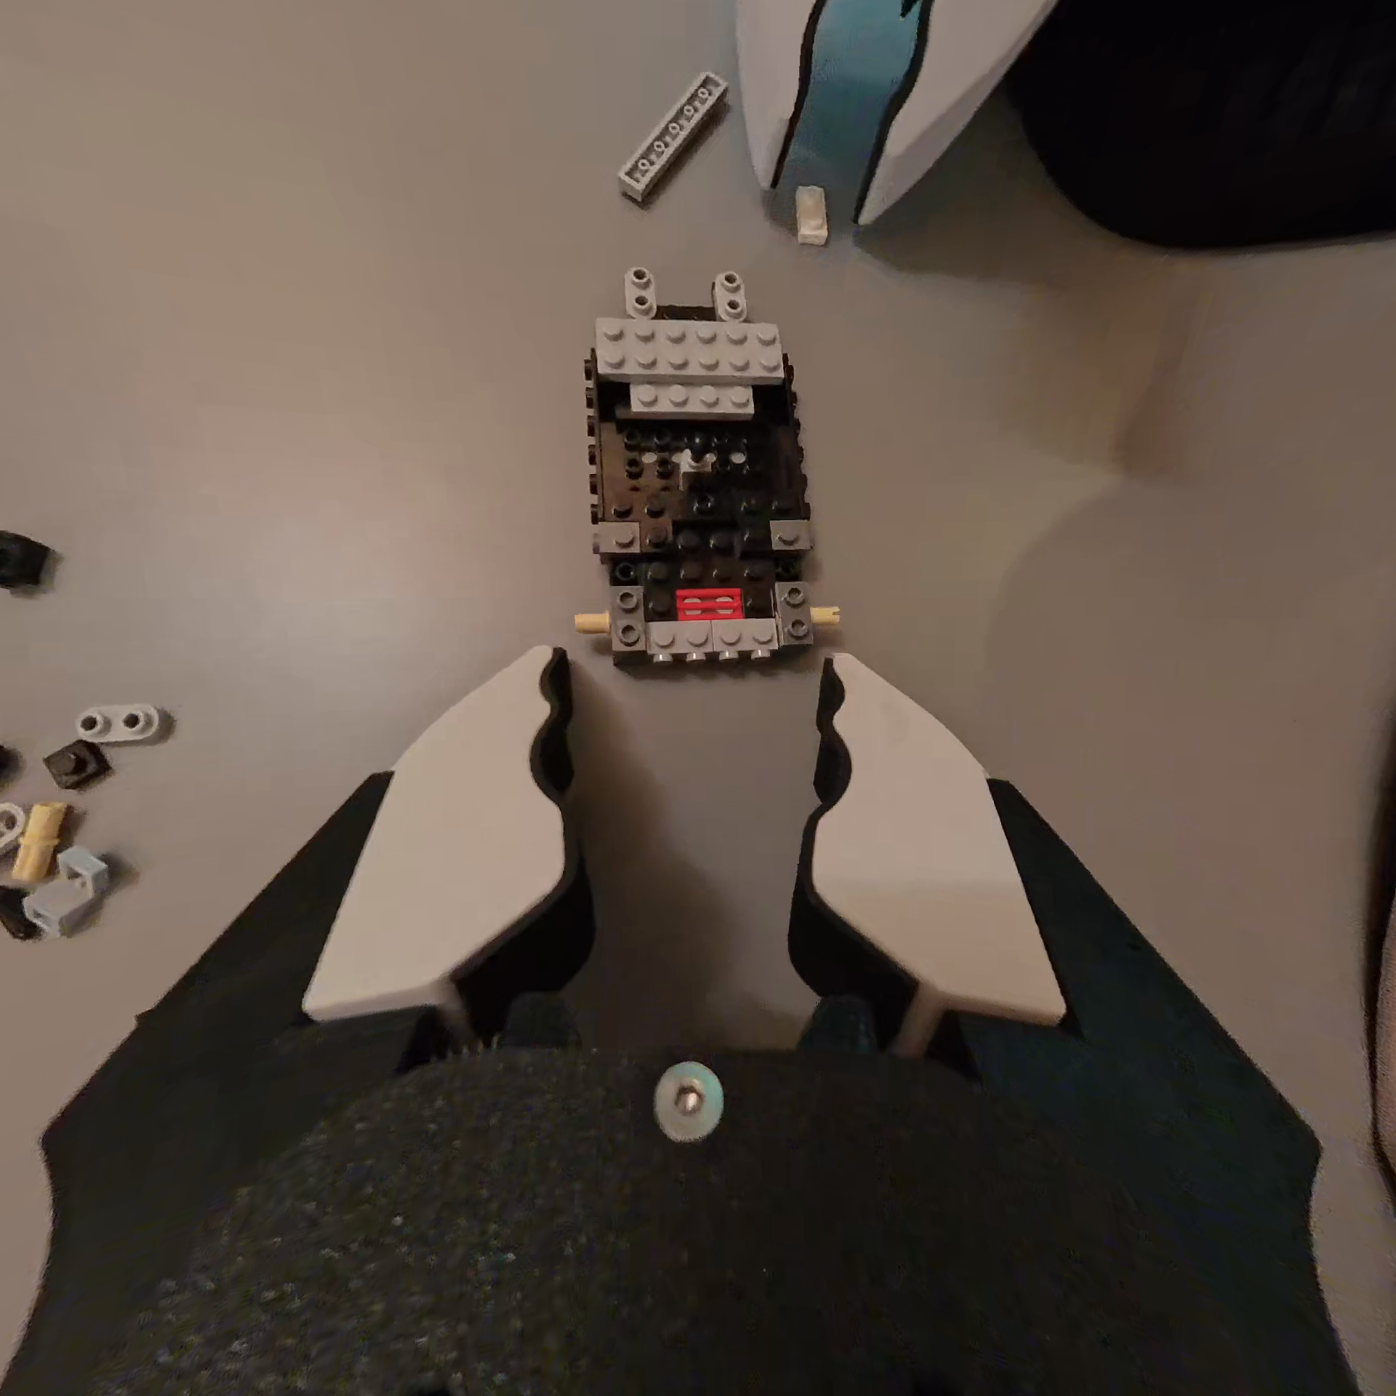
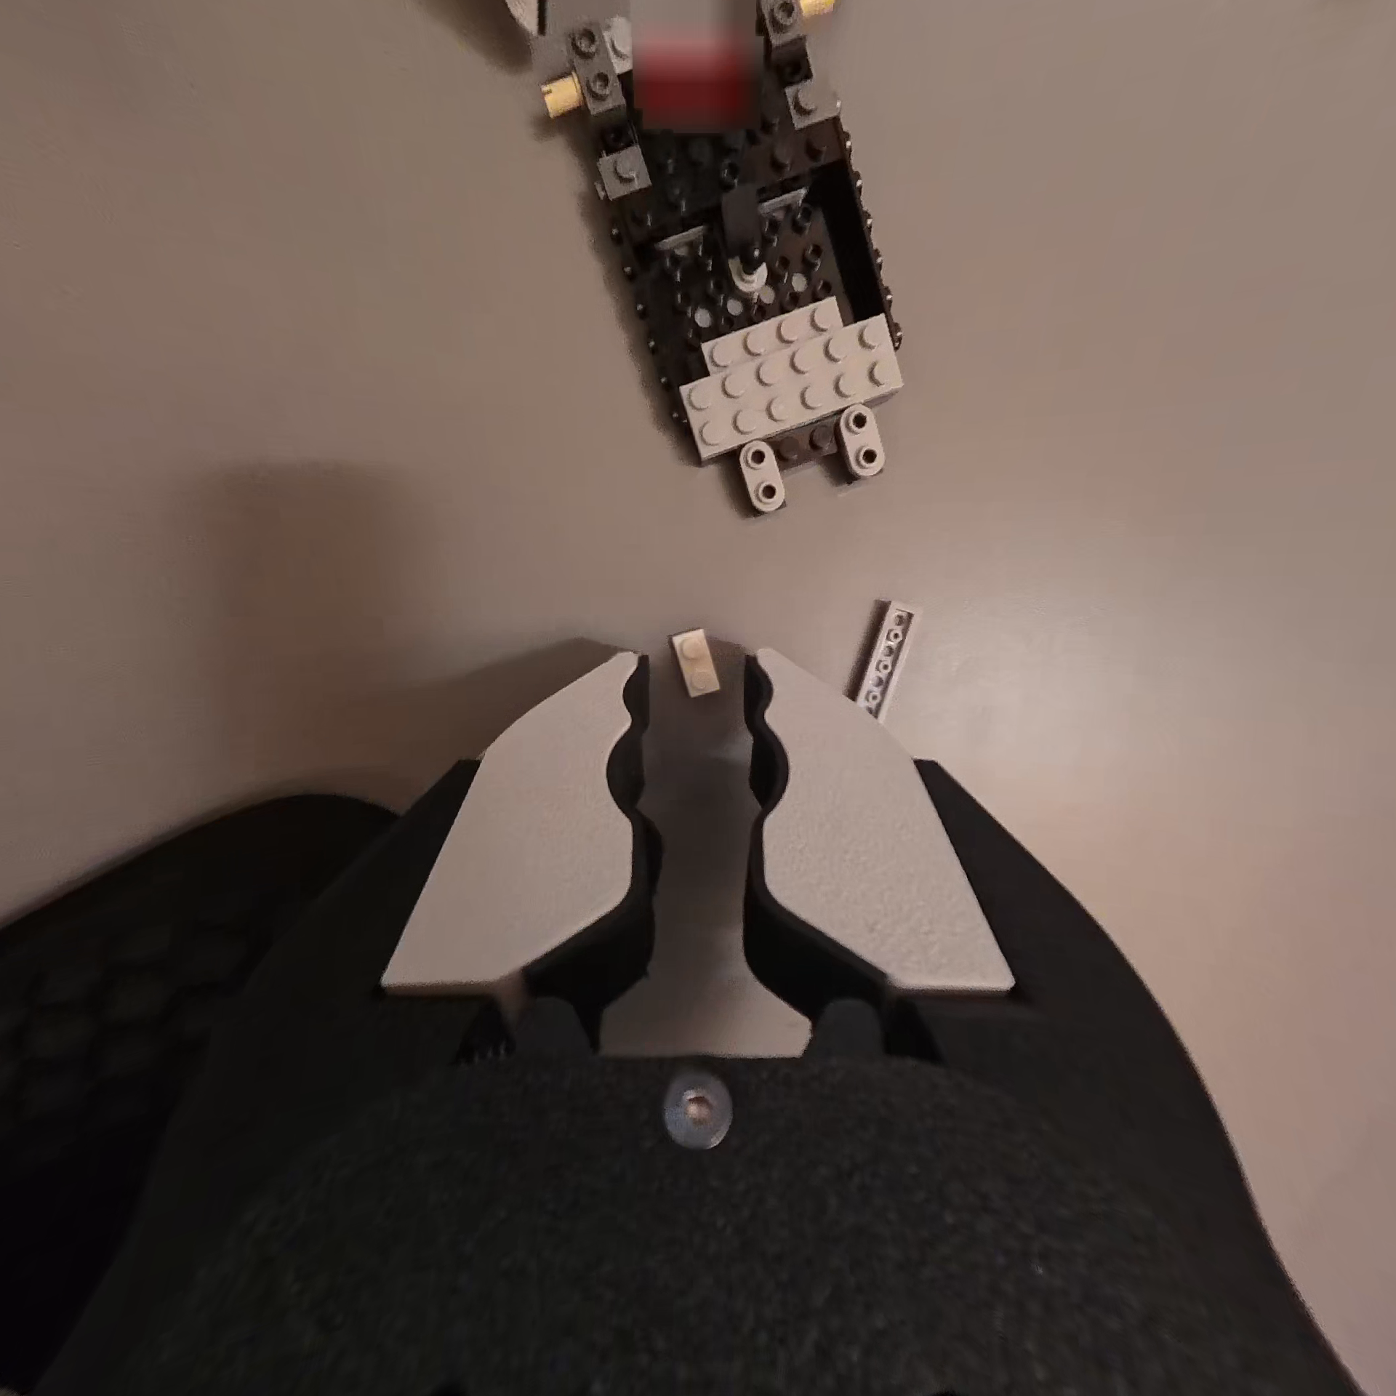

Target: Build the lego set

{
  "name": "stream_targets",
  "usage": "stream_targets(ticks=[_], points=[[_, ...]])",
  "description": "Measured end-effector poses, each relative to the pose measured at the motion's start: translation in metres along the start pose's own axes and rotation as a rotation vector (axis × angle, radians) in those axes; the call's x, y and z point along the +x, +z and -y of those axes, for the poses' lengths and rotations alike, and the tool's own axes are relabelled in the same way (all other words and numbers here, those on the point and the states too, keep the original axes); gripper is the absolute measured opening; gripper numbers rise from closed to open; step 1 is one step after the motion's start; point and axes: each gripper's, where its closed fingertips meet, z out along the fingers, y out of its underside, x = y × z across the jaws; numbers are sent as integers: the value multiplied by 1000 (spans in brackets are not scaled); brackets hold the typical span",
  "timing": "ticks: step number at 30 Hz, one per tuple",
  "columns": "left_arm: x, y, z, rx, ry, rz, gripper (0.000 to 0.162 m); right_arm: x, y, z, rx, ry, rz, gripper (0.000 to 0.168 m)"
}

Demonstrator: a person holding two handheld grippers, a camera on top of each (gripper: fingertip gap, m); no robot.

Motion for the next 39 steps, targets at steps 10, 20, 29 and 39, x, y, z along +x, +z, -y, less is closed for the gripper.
stream_targets(ticks=[10,20,29,39], points=[[21,9,3,-27,51,6,40,-2,3,-2,-40,126,10,7],[66,13,16,48,40,-206,40,-19,-17,35,188,428,-140,7],[58,15,19,72,-8,-178,39,-24,4,61,145,502,-183,7],[73,14,23,101,-8,-251,40,-26,12,62,53,532,-188,7]])
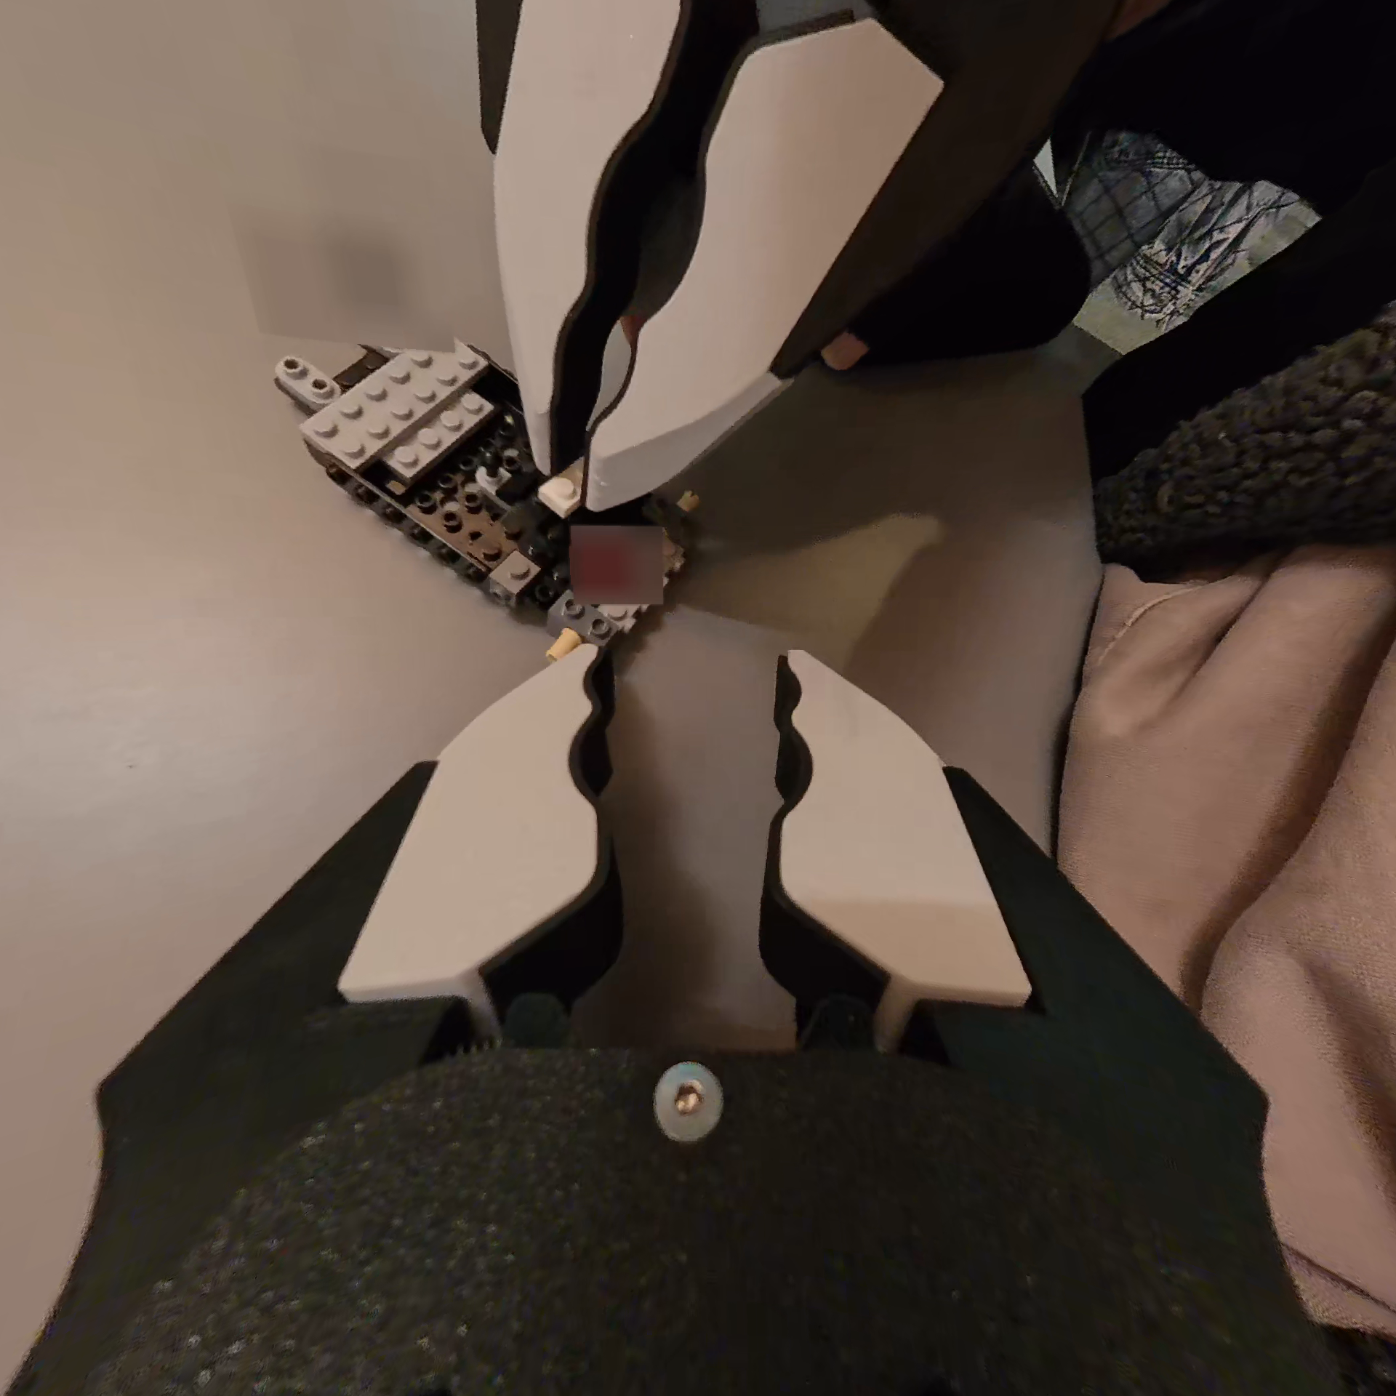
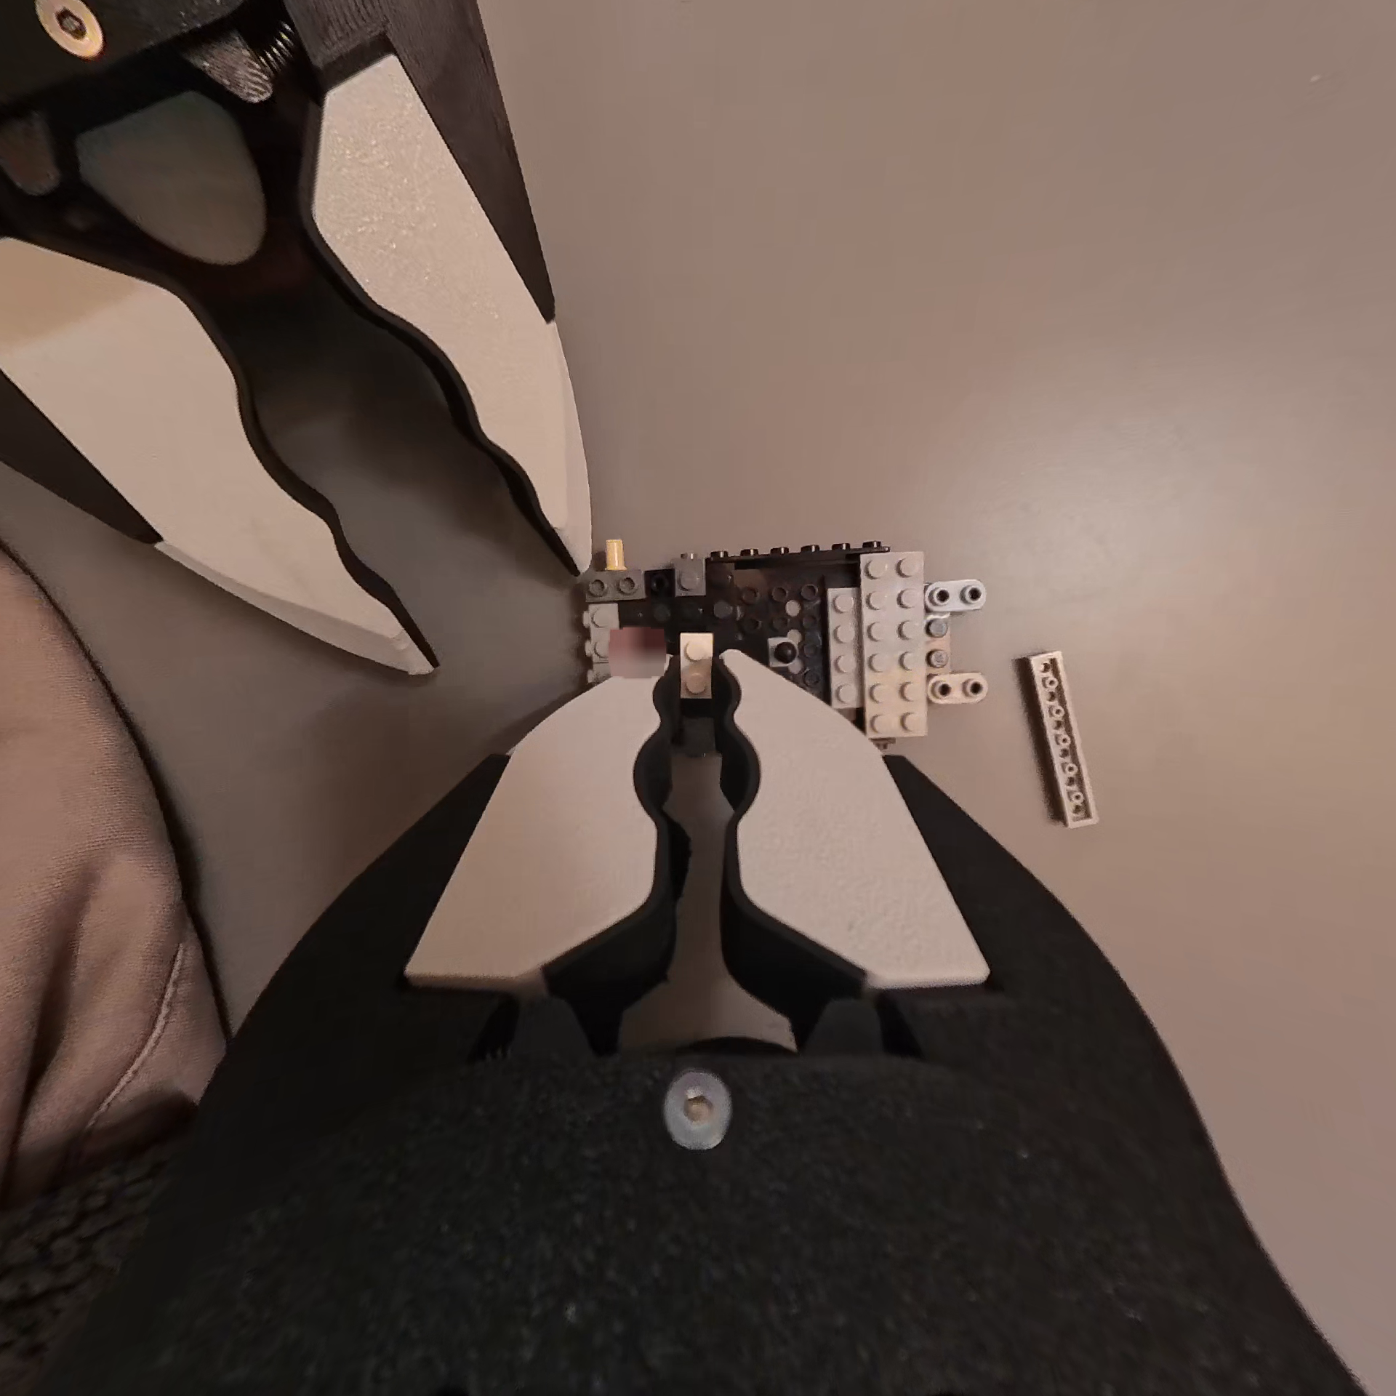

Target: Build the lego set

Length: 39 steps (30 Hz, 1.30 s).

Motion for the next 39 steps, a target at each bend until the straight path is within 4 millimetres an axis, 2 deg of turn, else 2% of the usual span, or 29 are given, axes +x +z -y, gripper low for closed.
stream_targets(ticks=[16,39], points=[[0,-3,2,12,-35,-18,40,0,8,-1,-60,-40,-19,7],[-5,-4,7,30,-42,-4,39,-2,7,-4,-90,-151,-42,6]])
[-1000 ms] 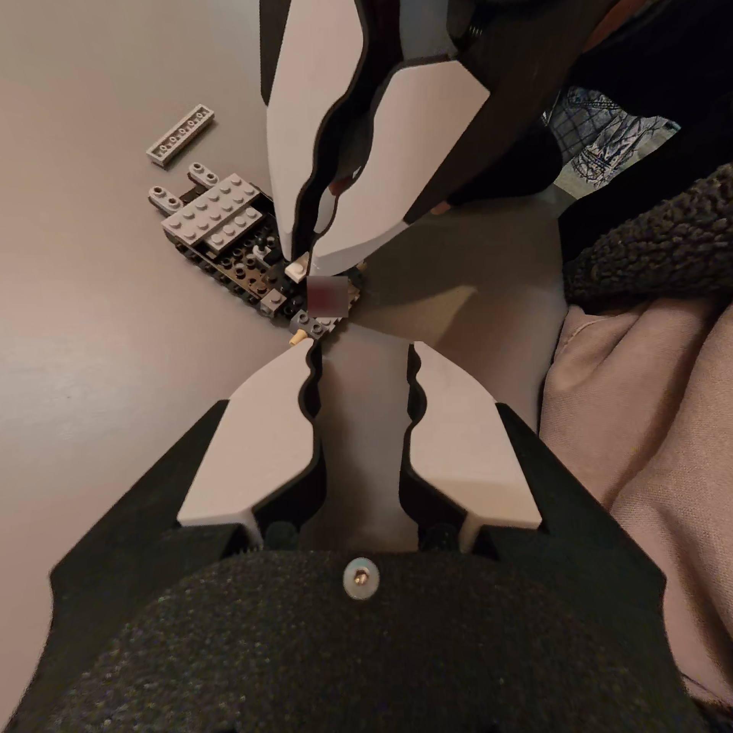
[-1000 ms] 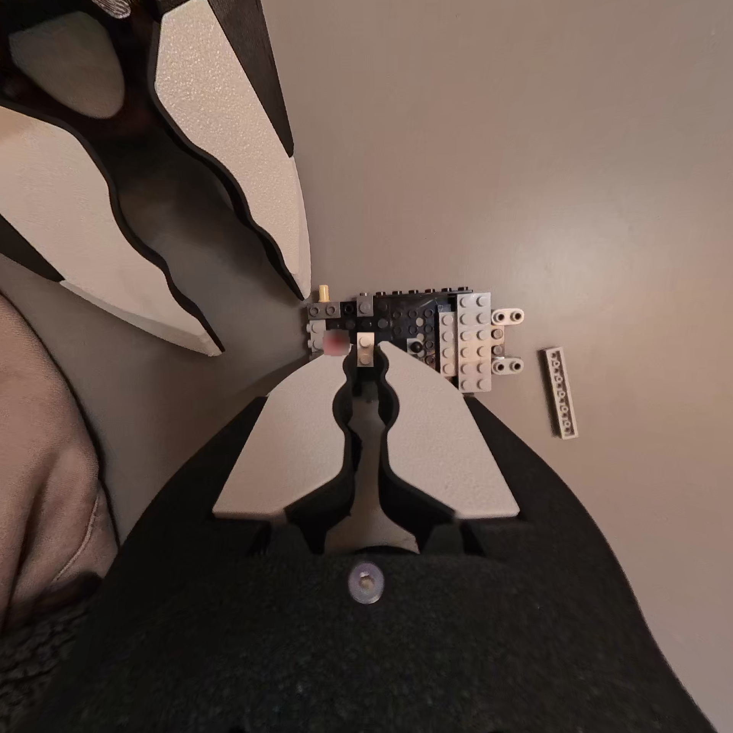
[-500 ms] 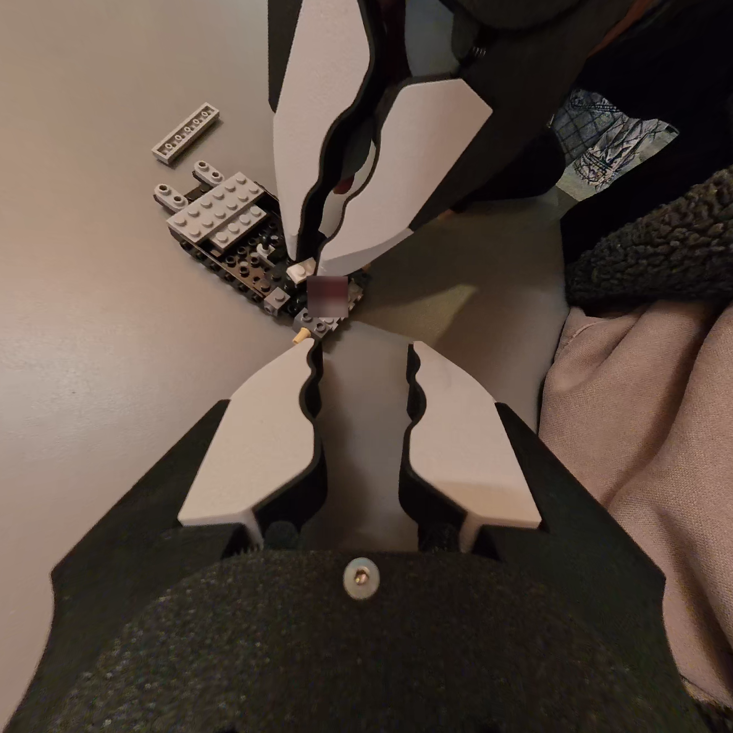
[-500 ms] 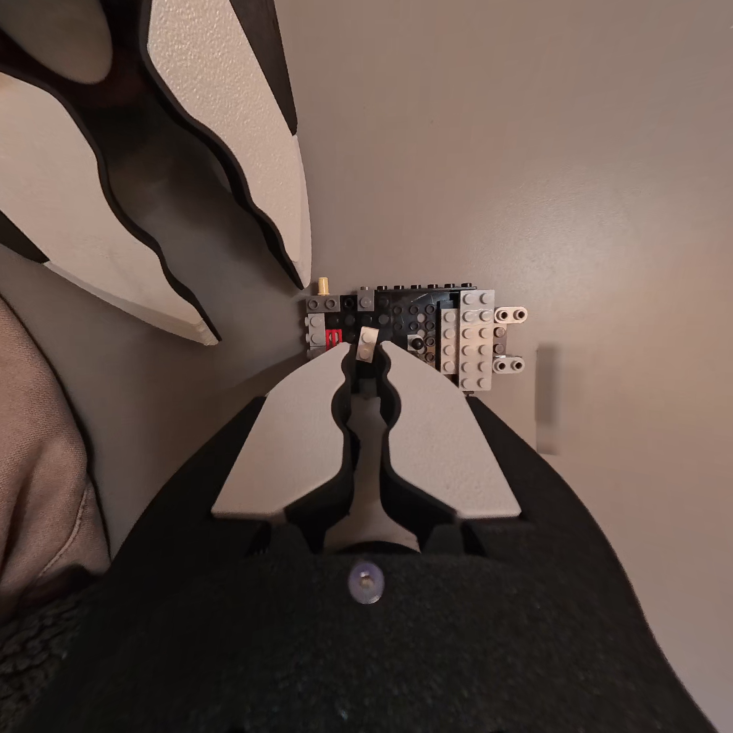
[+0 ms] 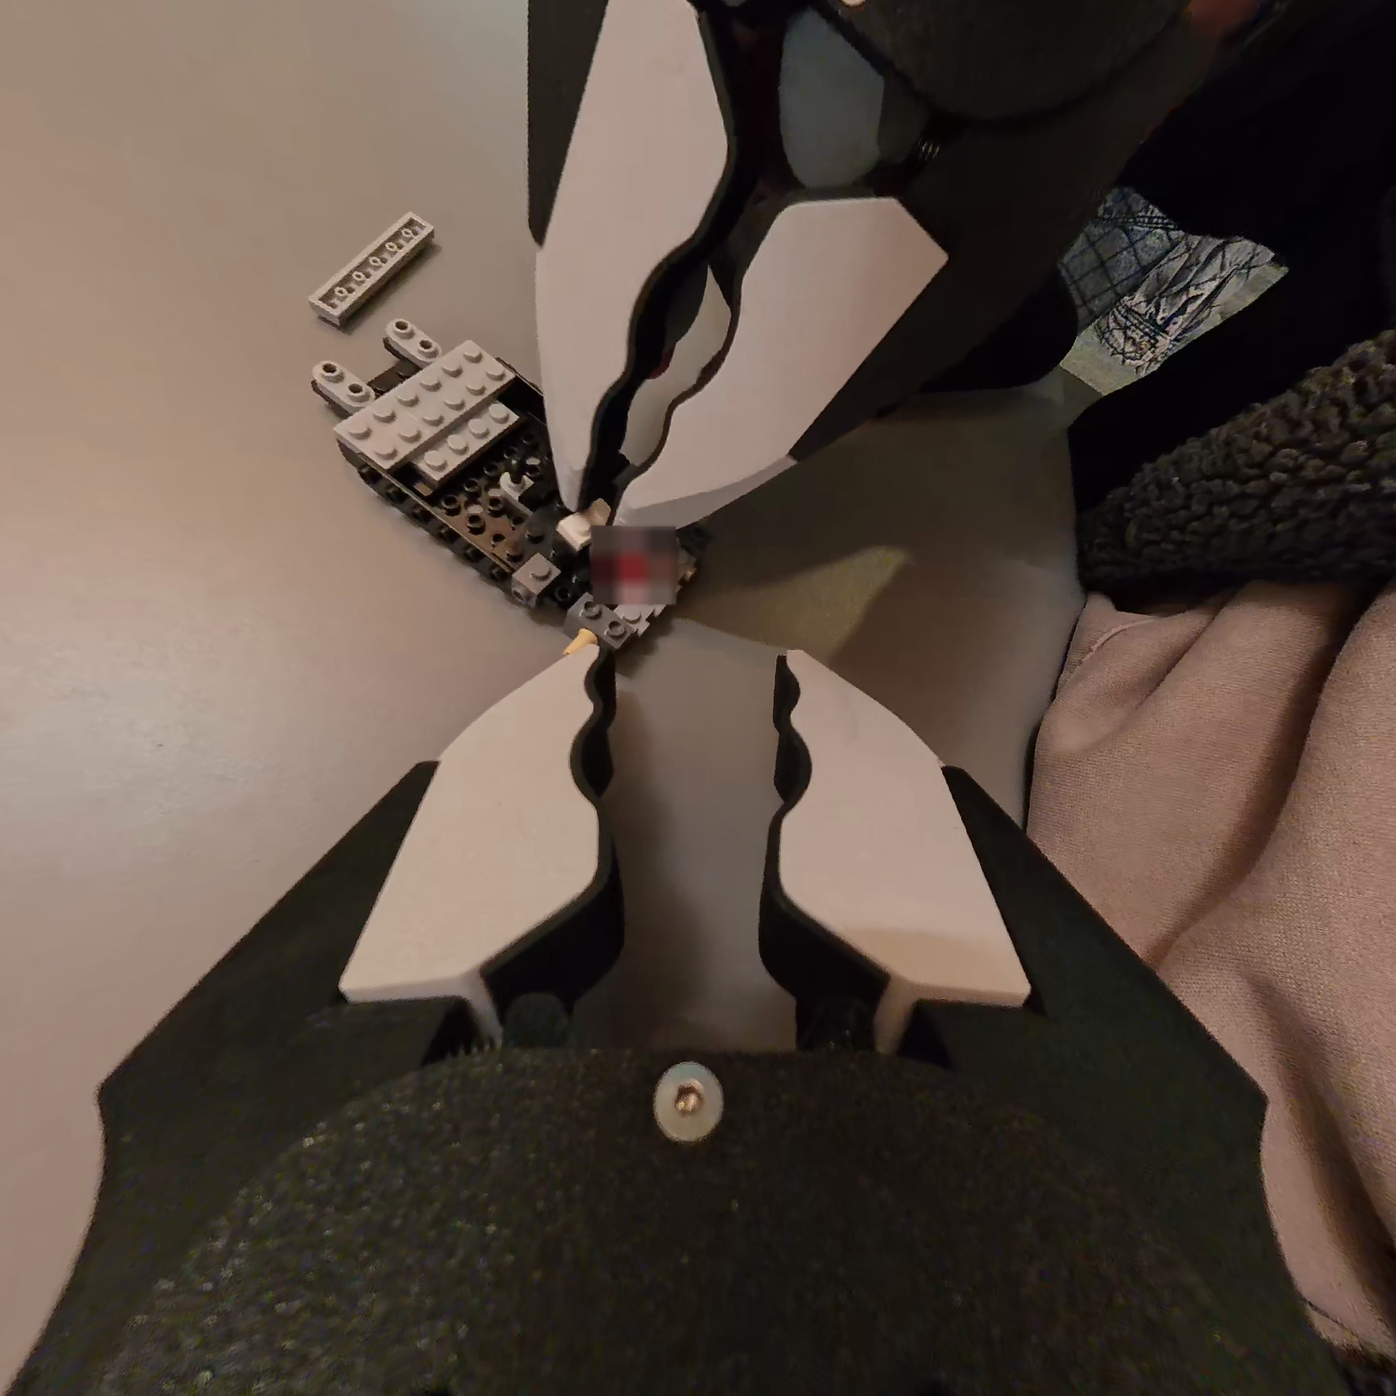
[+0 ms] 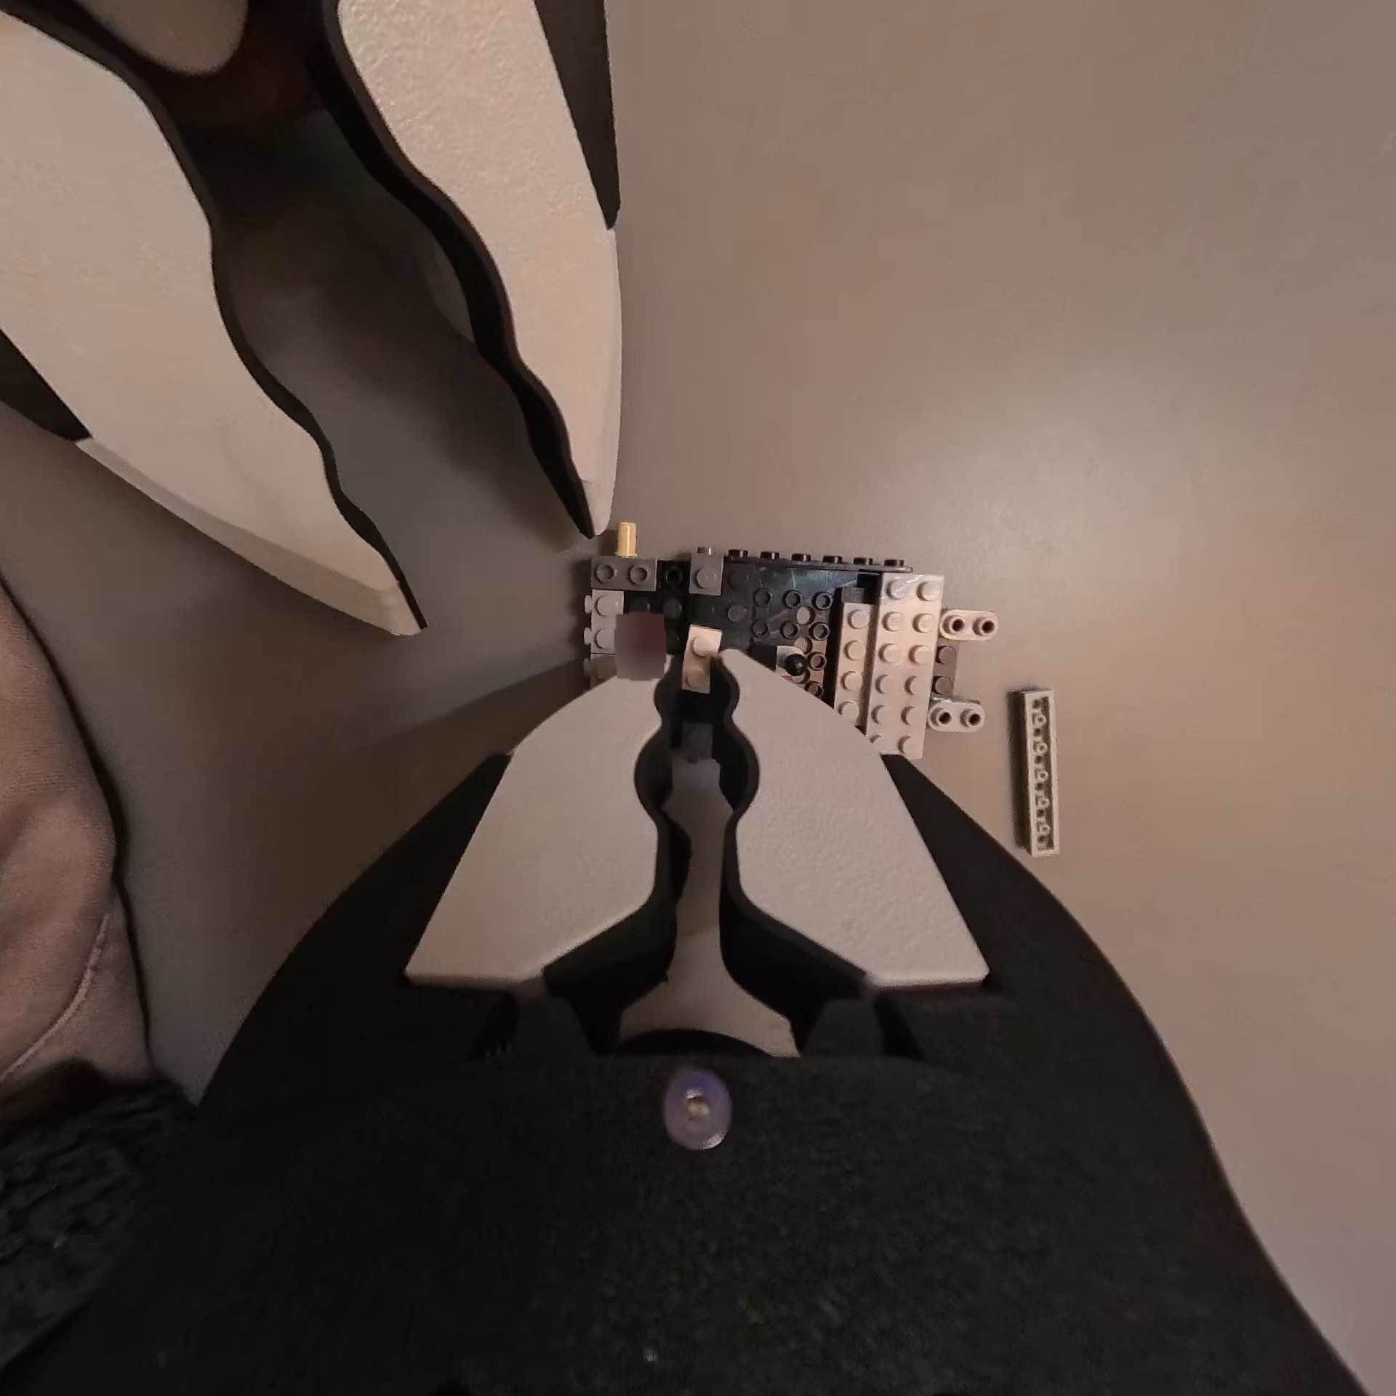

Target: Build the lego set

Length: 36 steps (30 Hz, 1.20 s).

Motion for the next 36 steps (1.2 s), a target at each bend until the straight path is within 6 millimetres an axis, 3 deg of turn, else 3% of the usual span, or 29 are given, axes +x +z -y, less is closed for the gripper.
stream_targets(ticks=[14,25,36], points=[[-6,-2,4,15,5,39,39,2,0,-2,-66,-120,4,6],[-11,-4,5,25,9,72,37,5,-6,6,140,5,5,3],[-18,-10,12,64,22,130,36,3,0,2,122,23,31,0]])
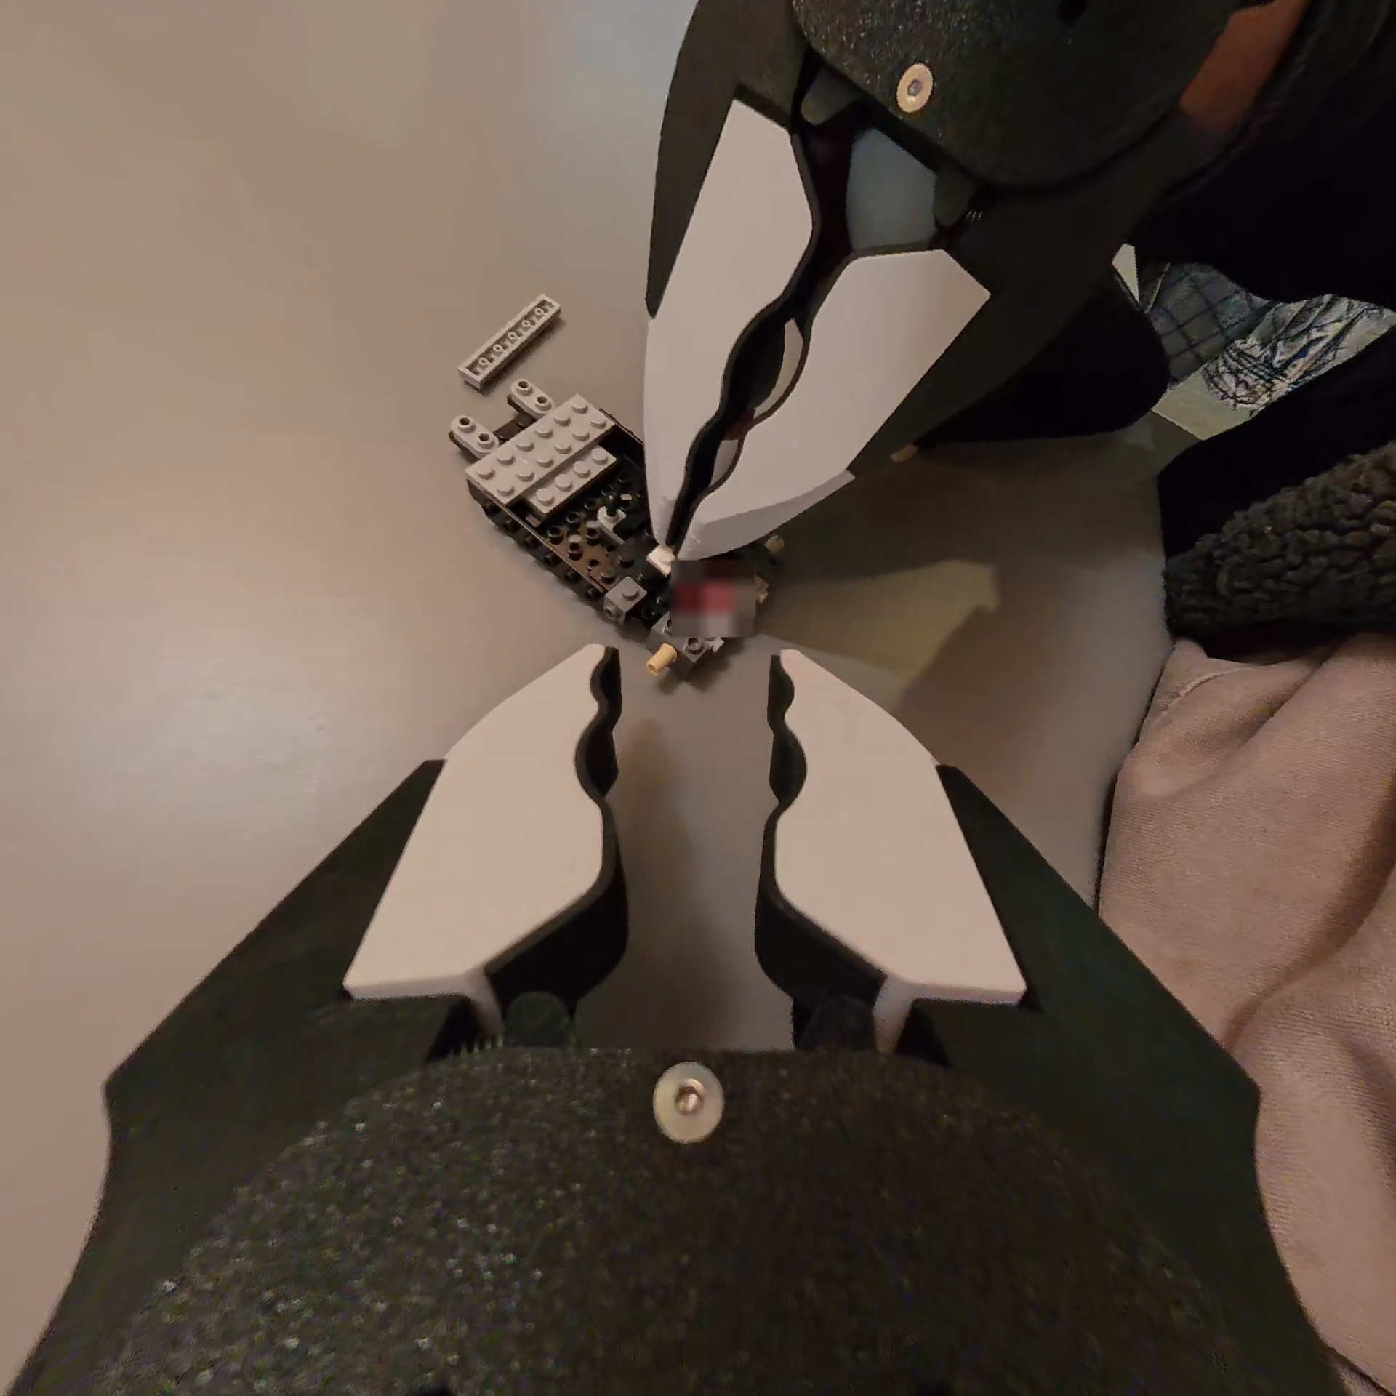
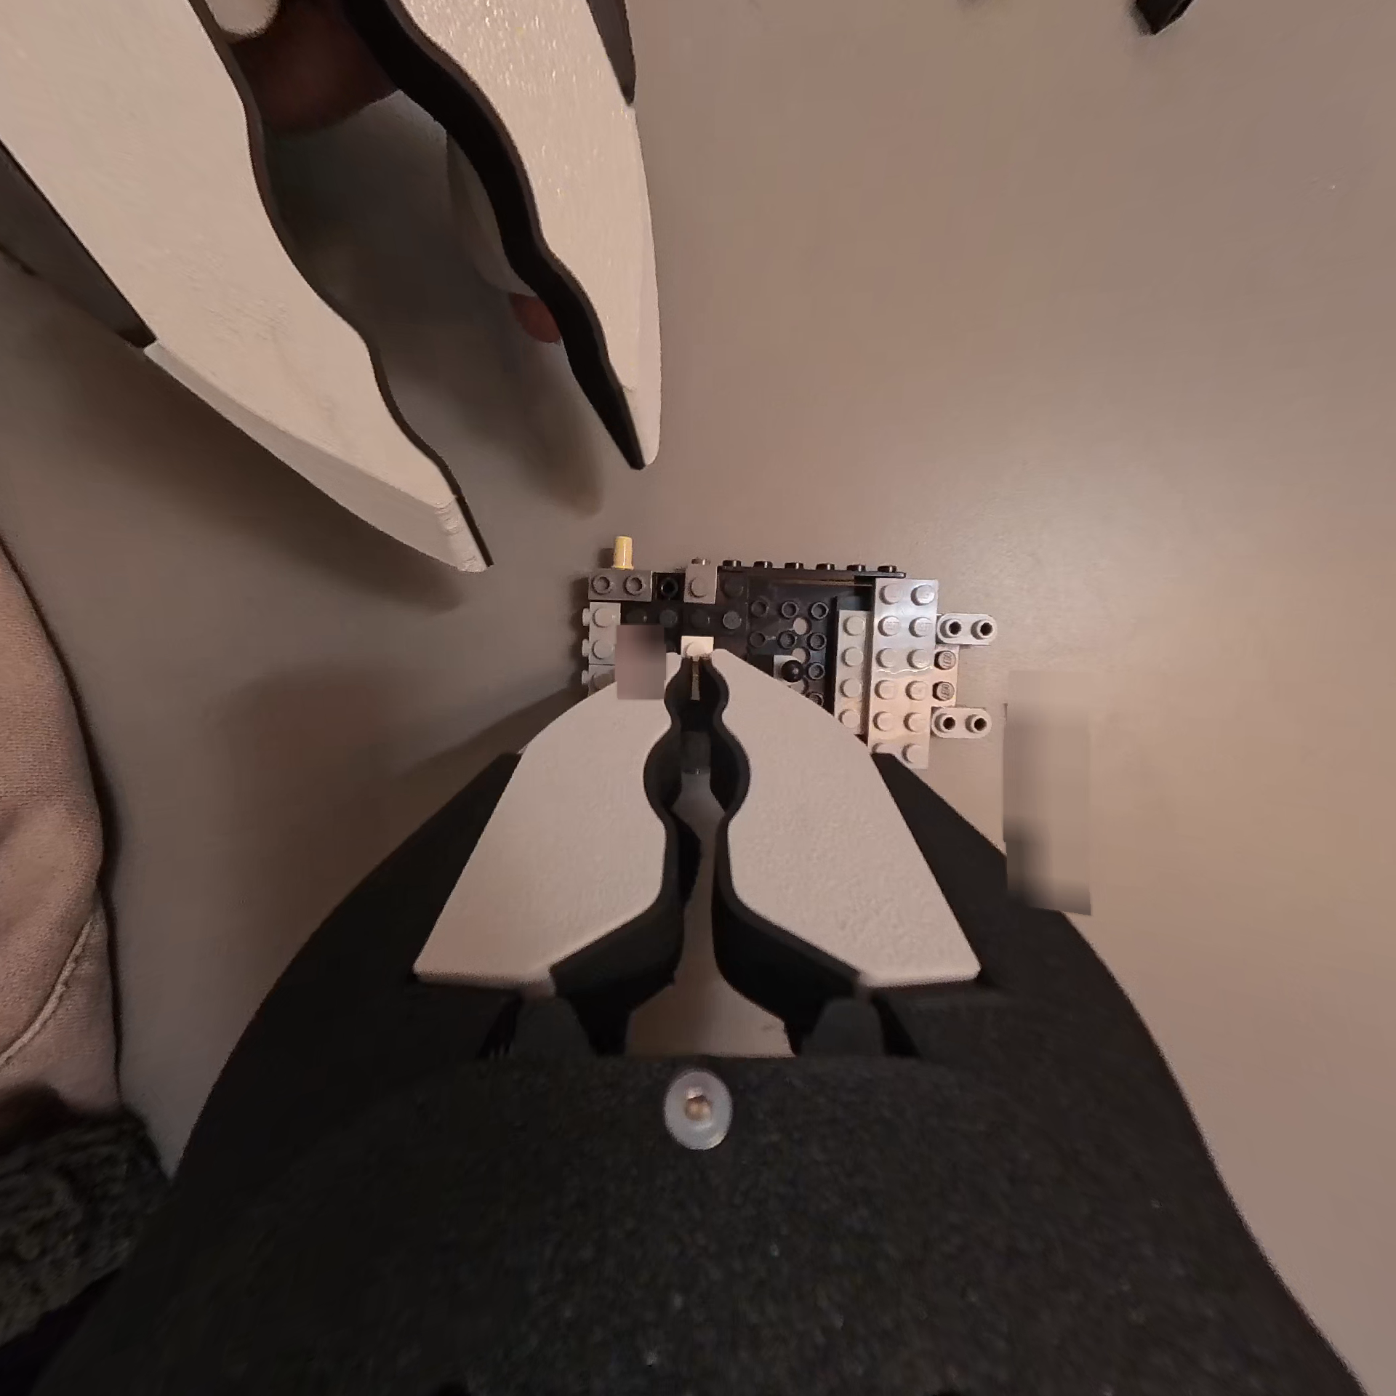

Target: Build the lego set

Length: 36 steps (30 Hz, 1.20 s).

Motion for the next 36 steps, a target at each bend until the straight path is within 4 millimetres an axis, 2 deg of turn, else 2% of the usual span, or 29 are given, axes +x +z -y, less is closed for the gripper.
stream_targets(ticks=[19,24,26,28,31,33,36], points=[[1,-2,-3,-4,0,4,36,0,2,-1,-123,33,121,0],[1,-3,-4,-5,-4,1,36,-2,-3,3,-66,-6,123,0],[0,-4,-4,-4,-7,1,36,-2,-10,8,-2,-28,127,15],[0,-4,-4,-5,-9,0,36,0,-13,5,28,-61,107,20],[0,-4,-5,-9,-9,-1,36,-1,-11,1,47,-73,86,19],[0,-3,-7,-16,-8,2,36,6,-7,0,38,-86,35,19],[-2,-2,-10,-29,7,18,36,7,-4,-2,29,-31,74,19]])
